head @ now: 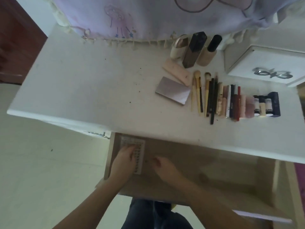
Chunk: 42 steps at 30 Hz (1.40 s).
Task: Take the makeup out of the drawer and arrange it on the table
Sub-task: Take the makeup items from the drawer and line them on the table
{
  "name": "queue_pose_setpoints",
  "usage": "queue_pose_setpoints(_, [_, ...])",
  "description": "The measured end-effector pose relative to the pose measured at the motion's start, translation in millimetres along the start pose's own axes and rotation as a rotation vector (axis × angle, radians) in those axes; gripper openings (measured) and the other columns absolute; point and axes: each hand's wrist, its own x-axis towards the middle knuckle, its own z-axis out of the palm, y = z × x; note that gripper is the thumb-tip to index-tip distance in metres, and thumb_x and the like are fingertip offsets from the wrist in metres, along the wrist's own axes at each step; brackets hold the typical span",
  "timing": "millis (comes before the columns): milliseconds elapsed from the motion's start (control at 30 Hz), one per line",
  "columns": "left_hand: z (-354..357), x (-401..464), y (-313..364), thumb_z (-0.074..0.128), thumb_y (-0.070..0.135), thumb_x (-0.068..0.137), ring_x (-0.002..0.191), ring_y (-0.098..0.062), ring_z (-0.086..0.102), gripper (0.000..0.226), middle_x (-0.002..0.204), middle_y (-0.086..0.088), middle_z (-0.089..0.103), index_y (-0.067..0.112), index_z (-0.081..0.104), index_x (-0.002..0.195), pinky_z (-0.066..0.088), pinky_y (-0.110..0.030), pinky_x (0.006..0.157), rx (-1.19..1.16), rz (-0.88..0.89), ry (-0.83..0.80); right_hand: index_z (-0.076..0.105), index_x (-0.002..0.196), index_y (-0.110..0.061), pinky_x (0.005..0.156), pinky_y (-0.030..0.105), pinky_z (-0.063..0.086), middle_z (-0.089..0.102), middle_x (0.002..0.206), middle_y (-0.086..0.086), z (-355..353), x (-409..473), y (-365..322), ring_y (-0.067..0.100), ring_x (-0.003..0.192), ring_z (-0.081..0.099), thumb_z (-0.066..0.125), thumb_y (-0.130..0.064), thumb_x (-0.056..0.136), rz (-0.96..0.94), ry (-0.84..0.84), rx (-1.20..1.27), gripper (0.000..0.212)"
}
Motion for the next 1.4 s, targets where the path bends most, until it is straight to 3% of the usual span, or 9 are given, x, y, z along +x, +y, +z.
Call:
queue_pose_setpoints(133, [23,14,-14,0.035,0.011,0.096,0.133,-0.031,0.033,0.061,0.157,-0.01,0.009,0.013,0.006,0.15,0.041,-0.044,0.102,0.164,-0.145,-0.06,0.06,0.112,-0.008,0.075,0.022,0.042,0.063,0.113,0.009,39,44,-2,0.016,0.098,0.057,0.044,-0.019,0.096,0.132,0.132,0.304,0.024])
queue_pose_setpoints(300, [38,15,-31,0.037,0.011,0.094,0.143,-0.028,0.015,0.071,0.157,-0.006,-0.012,0.014,-0.009,0.149,0.034,-0.04,0.107,0.233,-0.13,-0.074,0.068,0.104,-0.009,0.069,0.024,0.046,0.069,0.1,0.01,58,66,-8,0.02,0.085,0.063,0.054,-0.015,0.09,0.272,0.262,0.621,0.021])
queue_pose_setpoints(567, [8,-4,-15,0.042,0.035,0.096,0.13,-0.031,0.039,0.064,0.151,-0.01,0.025,0.021,0.009,0.149,0.04,-0.047,0.103,0.097,-0.118,-0.047,0.061,0.106,-0.002,0.081,0.039,0.054,0.067,0.108,0.019,16,28,-19,0.032,0.098,0.065,0.051,-0.017,0.096,0.226,0.121,0.61,0.02])
queue_pose_setpoints(700, [-35,-36,16,0.046,0.032,0.096,0.092,-0.021,0.067,0.035,0.105,-0.004,0.068,0.011,0.048,0.125,0.055,-0.044,0.085,-0.411,-0.286,-0.293,0.065,0.095,-0.002,0.071,0.036,0.058,0.072,0.094,0.013,-26,-33,-17,0.025,0.083,0.07,0.053,-0.018,0.095,0.163,-0.006,0.69,0.02])
queue_pose_setpoints(867, [-109,-43,53,0.046,0.019,0.097,0.09,-0.014,0.07,0.021,0.101,-0.001,0.072,0.02,0.058,0.114,0.057,-0.026,0.065,-0.752,-0.139,-0.394,0.067,0.102,-0.009,0.071,0.028,0.058,0.074,0.094,0.005,-74,-72,-54,0.019,0.086,0.072,0.055,-0.024,0.094,-0.036,-0.005,0.608,0.021])
queue_pose_setpoints(1033, [-154,47,95,0.044,0.018,0.098,0.079,-0.011,0.066,0.026,0.095,-0.002,0.069,0.025,0.052,0.122,0.056,-0.03,0.066,-0.758,-0.06,-0.075,0.055,0.122,-0.018,0.083,0.025,0.055,0.066,0.111,0.0,-121,-17,-126,0.014,0.097,0.065,0.049,-0.013,0.096,-0.217,0.289,0.513,0.026])
queue_pose_setpoints(1133, [-167,124,114,0.045,0.018,0.097,0.076,-0.01,0.063,0.031,0.092,0.0,0.067,0.019,0.052,0.128,0.051,-0.026,0.064,-0.73,-0.019,0.087,0.053,0.124,-0.022,0.073,-0.006,0.028,0.058,0.118,-0.007,-137,33,-162,0.011,0.105,0.053,0.047,-0.019,0.096,-0.216,0.448,0.257,0.029])
queue_pose_setpoints(1200, [-171,174,121,0.046,0.02,0.096,0.084,-0.013,0.061,0.039,0.106,-0.004,0.064,0.015,0.047,0.135,0.05,-0.025,0.073,-0.599,0.004,0.151,0.033,0.142,-0.018,0.079,0.0,0.018,0.044,0.136,-0.003,-146,65,-179,0.016,0.123,0.041,0.043,-0.02,0.098,-0.126,0.45,0.208,0.045])
queue_pose_setpoints(1400, [-154,247,127,0.037,0.005,0.091,0.123,-0.031,0.049,0.045,0.133,-0.015,0.051,0.004,0.043,0.135,0.043,-0.042,0.101,-0.3,0.018,0.168,0.048,0.119,0.002,0.096,0.033,0.041,0.051,0.123,0.017,-154,132,-194,0.029,0.111,0.05,0.041,0.002,0.089,-0.085,0.565,0.196,0.031])
